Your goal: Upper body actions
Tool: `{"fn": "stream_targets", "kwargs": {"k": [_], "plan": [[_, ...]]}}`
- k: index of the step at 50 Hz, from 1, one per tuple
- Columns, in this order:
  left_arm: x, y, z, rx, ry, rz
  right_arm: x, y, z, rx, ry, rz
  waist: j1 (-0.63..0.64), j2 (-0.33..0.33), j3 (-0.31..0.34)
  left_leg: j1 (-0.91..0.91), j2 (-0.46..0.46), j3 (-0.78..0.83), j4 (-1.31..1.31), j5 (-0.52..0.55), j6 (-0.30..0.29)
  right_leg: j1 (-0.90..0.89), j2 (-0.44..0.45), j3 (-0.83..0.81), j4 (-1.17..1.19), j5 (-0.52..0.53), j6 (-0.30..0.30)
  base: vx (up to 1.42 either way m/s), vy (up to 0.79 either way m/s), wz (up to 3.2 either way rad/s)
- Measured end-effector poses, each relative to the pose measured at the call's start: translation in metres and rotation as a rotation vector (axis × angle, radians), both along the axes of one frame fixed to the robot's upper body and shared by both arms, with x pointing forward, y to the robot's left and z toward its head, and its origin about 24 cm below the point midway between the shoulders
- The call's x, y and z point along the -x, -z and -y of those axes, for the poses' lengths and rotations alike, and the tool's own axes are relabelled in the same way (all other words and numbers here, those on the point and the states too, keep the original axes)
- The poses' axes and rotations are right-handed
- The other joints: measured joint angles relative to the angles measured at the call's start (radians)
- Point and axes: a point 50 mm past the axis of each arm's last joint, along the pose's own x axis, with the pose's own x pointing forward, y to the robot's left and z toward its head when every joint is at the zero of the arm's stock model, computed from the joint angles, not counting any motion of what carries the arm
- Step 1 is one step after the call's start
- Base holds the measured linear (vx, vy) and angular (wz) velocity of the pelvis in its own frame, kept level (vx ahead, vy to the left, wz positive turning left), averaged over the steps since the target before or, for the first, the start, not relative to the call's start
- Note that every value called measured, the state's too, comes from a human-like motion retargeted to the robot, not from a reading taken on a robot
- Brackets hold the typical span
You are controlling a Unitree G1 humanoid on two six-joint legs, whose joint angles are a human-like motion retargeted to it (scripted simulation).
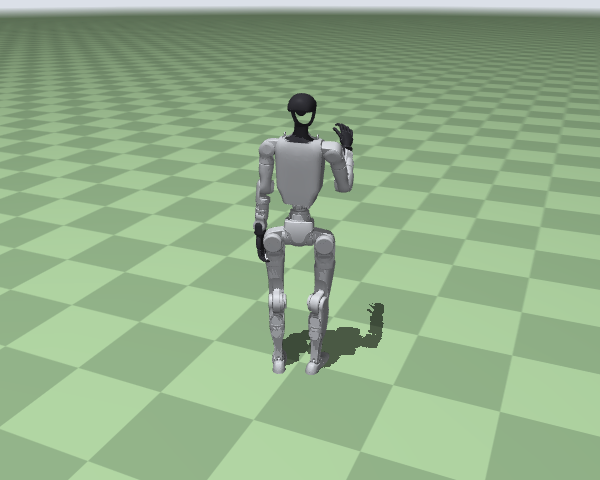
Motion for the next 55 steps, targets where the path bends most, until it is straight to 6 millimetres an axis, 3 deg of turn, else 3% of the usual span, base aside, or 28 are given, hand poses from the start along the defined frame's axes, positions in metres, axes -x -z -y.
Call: {"fn": "stream_targets", "kwargs": {"k": [3, 6, 8, 11, 14, 16, 19, 22, 25, 27, 30, 32, 35, 37, 41, 45, 48, 51, 53, 55], "plan": [[0.002, 0.000, 0.001, 0.002, -0.010, -0.009, 0.014, 0.013, 0.008, -0.065, 0.040, 0.091, -0.013, 0.002, -0.002, -0.003, -0.005, -0.019, 0.000, 0.000, 0.001, 0.002, -0.003, -0.019, -0.001, -0.003, 0.002, 0.01, 0.01, 0.31], [0.002, 0.000, 0.001, 0.005, -0.023, -0.010, 0.018, 0.044, 0.014, -0.063, 0.057, 0.012, -0.018, 0.005, -0.001, -0.005, -0.006, -0.019, -0.001, 0.000, 0.002, 0.000, -0.003, -0.020, -0.002, -0.003, 0.002, 0.00, 0.00, 0.00], [0.002, 0.000, 0.002, 0.005, -0.020, -0.007, 0.017, 0.075, 0.017, -0.013, 0.065, -0.129, -0.017, 0.006, 0.002, -0.005, -0.005, -0.014, -0.001, 0.000, 0.001, 0.000, -0.003, -0.017, -0.003, -0.002, 0.002, 0.00, 0.00, 0.00], [0.001, 0.000, 0.002, 0.005, -0.009, -0.004, 0.019, 0.136, 0.022, 0.106, 0.047, -0.464, -0.014, 0.006, 0.007, -0.002, -0.004, -0.007, -0.001, -0.001, 0.000, -0.001, -0.003, -0.011, -0.003, 0.000, 0.001, 0.00, 0.00, 0.00], [0.001, 0.000, 0.002, 0.006, -0.005, -0.003, 0.032, 0.197, 0.027, 0.199, 0.006, -0.811, -0.014, 0.006, 0.012, -0.001, -0.002, -0.001, 0.000, -0.002, -0.002, -0.002, -0.003, -0.006, -0.003, 0.002, 0.000, 0.00, 0.00, 0.00], [0.001, 0.000, 0.002, 0.006, -0.003, -0.001, 0.051, 0.242, 0.031, 0.250, -0.013, -1.075, -0.015, 0.007, 0.017, -0.001, 0.000, 0.005, 0.001, -0.002, -0.003, -0.003, -0.003, -0.001, -0.002, 0.003, -0.001, 0.00, 0.00, 0.00], [0.000, 0.000, 0.002, 0.007, -0.004, 0.000, 0.083, 0.293, 0.038, 0.314, 0.005, -1.372, -0.019, 0.009, 0.021, -0.003, 0.004, 0.011, 0.002, -0.002, -0.005, -0.007, -0.002, 0.004, -0.002, 0.005, -0.001, 0.00, 0.00, 0.00], [0.001, 0.000, 0.003, 0.011, -0.007, -0.001, 0.126, 0.334, 0.047, 0.385, 0.083, -1.636, -0.022, 0.013, 0.021, -0.005, 0.007, 0.015, 0.002, -0.003, -0.007, -0.012, -0.001, 0.008, -0.001, 0.006, -0.002, 0.00, 0.00, 0.00], [0.002, 0.000, 0.004, 0.012, -0.008, -0.004, 0.187, 0.362, 0.055, 0.442, 0.205, -1.966, -0.025, 0.017, 0.017, -0.007, 0.010, 0.020, 0.002, -0.004, -0.007, -0.017, 0.001, 0.013, 0.000, 0.006, -0.002, 0.00, 0.00, 0.00], [0.001, 0.000, 0.005, 0.013, -0.001, 0.000, 0.234, 0.366, 0.062, 0.410, 0.265, -2.292, -0.022, 0.019, 0.021, -0.008, 0.012, 0.022, 0.003, -0.005, -0.009, -0.018, 0.002, 0.016, 0.001, 0.007, -0.002, 0.00, 0.00, 0.00], [-0.007, 0.001, 0.004, 0.013, 0.027, 0.014, 0.290, 0.363, 0.064, 0.153, 0.232, -2.748, -0.006, 0.017, 0.036, -0.007, 0.012, 0.022, 0.004, -0.004, -0.010, -0.015, 0.003, 0.015, -0.001, 0.007, -0.004, 0.00, 0.00, -0.23], [-0.010, 0.001, 0.003, 0.013, 0.041, 0.022, 0.311, 0.362, 0.053, -0.090, 0.227, -2.839, 0.078, 0.000, 0.038, 0.002, 0.015, 0.096, 0.000, -0.013, -0.011, -0.015, 0.023, 0.088, -0.002, 0.000, -0.019, 0.03, -0.01, -1.40], [-0.008, 0.001, 0.001, 0.011, 0.060, 0.023, 0.316, 0.366, 0.038, -0.450, 0.351, -2.675, 0.107, -0.010, 0.035, 0.003, 0.013, 0.112, -0.001, -0.014, -0.012, -0.043, 0.021, 0.104, 0.017, 0.006, -0.028, 0.07, -0.04, -0.17], [-0.003, 0.000, 0.001, 0.009, 0.050, 0.012, 0.310, 0.368, 0.042, -0.507, 0.432, -2.551, 0.045, -0.003, 0.028, -0.007, 0.006, 0.054, 0.002, -0.006, -0.012, -0.040, 0.010, 0.050, 0.013, 0.008, -0.025, 0.07, -0.04, 1.10], [0.003, 0.000, 0.004, 0.012, -0.014, -0.008, 0.303, 0.367, 0.053, -0.373, 0.410, -2.530, 0.004, 0.011, 0.025, -0.013, 0.011, 0.038, 0.002, -0.006, -0.013, -0.032, 0.004, 0.030, 0.006, 0.005, -0.012, 0.00, 0.00, 0.22], [-0.010, 0.002, 0.004, -0.026, -0.080, 0.043, 0.289, 0.367, 0.059, -0.176, 0.336, -2.550, 0.022, 0.010, 0.047, -0.007, 0.022, 0.072, 0.008, -0.005, -0.015, -0.026, 0.007, 0.061, 0.007, 0.011, -0.010, 0.00, 0.03, -0.42], [-0.046, 0.003, -0.004, -0.148, -0.218, 0.201, 0.278, 0.369, 0.057, -0.067, 0.298, -2.515, 0.031, 0.009, 0.053, -0.003, 0.024, 0.080, 0.007, -0.005, -0.015, -0.027, 0.009, 0.067, 0.008, 0.013, -0.010, 0.00, 0.00, 0.00], [-0.111, -0.011, -0.020, -0.204, -0.380, 0.503, 0.275, 0.370, 0.051, -0.032, 0.257, -2.496, 0.033, 0.005, 0.046, -0.006, 0.018, 0.076, 0.006, -0.004, -0.014, -0.022, 0.019, 0.064, -0.001, 0.011, -0.023, 0.00, 0.00, 0.00], [-0.161, -0.037, -0.038, -0.232, -0.428, 0.756, 0.276, 0.370, 0.048, -0.008, 0.246, -2.500, 0.034, 0.002, 0.043, -0.007, 0.014, 0.070, 0.006, -0.002, -0.014, -0.018, 0.024, 0.058, -0.005, 0.009, -0.030, 0.00, 0.01, 0.10], [-0.210, -0.078, -0.058, -0.277, -0.406, 1.023, 0.277, 0.370, 0.048, 0.041, 0.256, -2.506, 0.040, -0.001, 0.039, -0.008, 0.012, 0.065, 0.006, 0.000, -0.014, -0.013, 0.024, 0.054, -0.009, 0.007, -0.031, 0.00, 0.00, 0.00]]}}
